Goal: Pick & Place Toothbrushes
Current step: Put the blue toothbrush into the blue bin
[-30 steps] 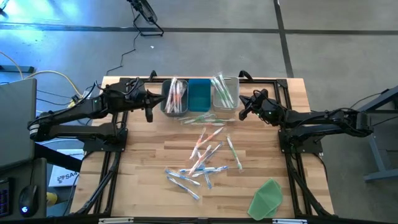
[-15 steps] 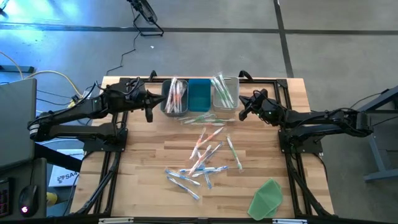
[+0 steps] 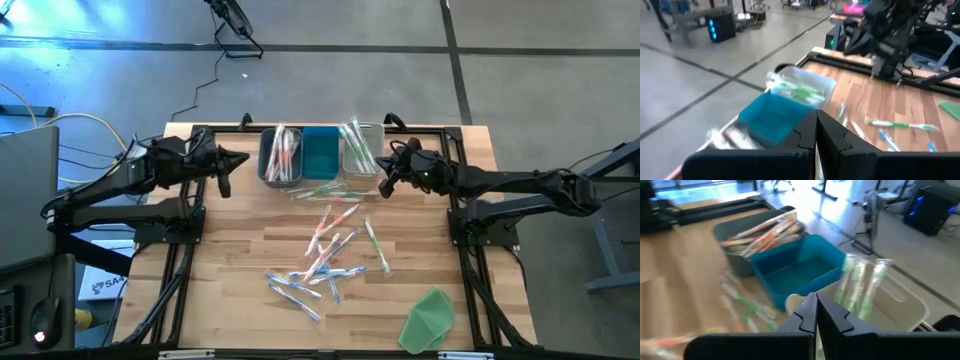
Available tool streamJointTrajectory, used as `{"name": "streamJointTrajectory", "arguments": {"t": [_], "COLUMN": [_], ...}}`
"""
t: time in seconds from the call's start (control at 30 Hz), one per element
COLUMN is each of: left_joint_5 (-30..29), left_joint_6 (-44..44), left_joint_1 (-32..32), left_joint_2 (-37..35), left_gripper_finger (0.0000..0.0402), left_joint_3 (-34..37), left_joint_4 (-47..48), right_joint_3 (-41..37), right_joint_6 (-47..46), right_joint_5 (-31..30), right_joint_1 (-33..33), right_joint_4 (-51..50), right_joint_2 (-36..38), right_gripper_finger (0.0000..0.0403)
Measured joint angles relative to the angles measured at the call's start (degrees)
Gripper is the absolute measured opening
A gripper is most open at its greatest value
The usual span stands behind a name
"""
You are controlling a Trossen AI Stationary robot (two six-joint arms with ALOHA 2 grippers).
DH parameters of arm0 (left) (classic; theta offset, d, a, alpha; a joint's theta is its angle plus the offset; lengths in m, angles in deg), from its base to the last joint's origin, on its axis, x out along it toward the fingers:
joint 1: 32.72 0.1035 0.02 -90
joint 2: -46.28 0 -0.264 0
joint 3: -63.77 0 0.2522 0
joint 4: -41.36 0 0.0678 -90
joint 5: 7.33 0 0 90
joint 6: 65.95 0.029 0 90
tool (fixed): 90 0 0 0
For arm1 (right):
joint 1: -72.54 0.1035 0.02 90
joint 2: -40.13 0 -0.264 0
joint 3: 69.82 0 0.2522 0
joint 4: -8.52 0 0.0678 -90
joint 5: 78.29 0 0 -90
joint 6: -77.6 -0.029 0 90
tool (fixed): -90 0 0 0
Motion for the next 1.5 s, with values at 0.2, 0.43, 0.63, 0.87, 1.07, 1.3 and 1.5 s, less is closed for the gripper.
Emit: {"name": "streamJointTrajectory", "arguments": {"t": [0.2, 0.43, 0.63, 0.87, 1.07, 1.3, 1.5], "left_joint_5": [-0.1, 0.0, 0.1, 0.2, 0.2, 0.2, 0.2], "left_joint_6": [-1.0, -0.6, -0.5, -0.6, -0.6, -0.6, -0.6], "left_joint_1": [0.0, 0.0, 0.0, 0.0, 0.0, 0.0, 0.0], "left_joint_2": [-3.8, -4.9, -4.7, -4.8, -4.7, -4.7, -4.7], "left_gripper_finger": [0.0, 0.0, 0.0, 0.0, 0.0, 0.0, 0.0], "left_joint_3": [0.0, 0.0, 0.0, 0.0, 0.0, 0.0, 0.0], "left_joint_4": [2.3, 2.3, 2.3, 2.3, 2.3, 2.4, 2.8], "right_joint_3": [9.1, 18.4, 24.1, 27.2, 27.2, 27.2, 27.2], "right_joint_6": [-5.2, -9.0, -5.8, -4.5, -4.2, 0.2, 4.0], "right_joint_5": [1.3, 2.0, 8.3, 13.3, 23.4, 27.2, 27.1], "right_joint_1": [3.9, 8.1, 10.1, 10.5, 10.5, 12.9, 15.5], "right_joint_4": [-14.8, -22.9, -22.6, -21.5, -21.6, -21.6, -23.5], "right_joint_2": [-1.2, -7.8, -16.1, -22.1, -24.9, -28.0, -31.1], "right_gripper_finger": [0.0002, 0.0002, 0.0002, 0.0002, 0.0002, 0.0002, 0.0004]}}
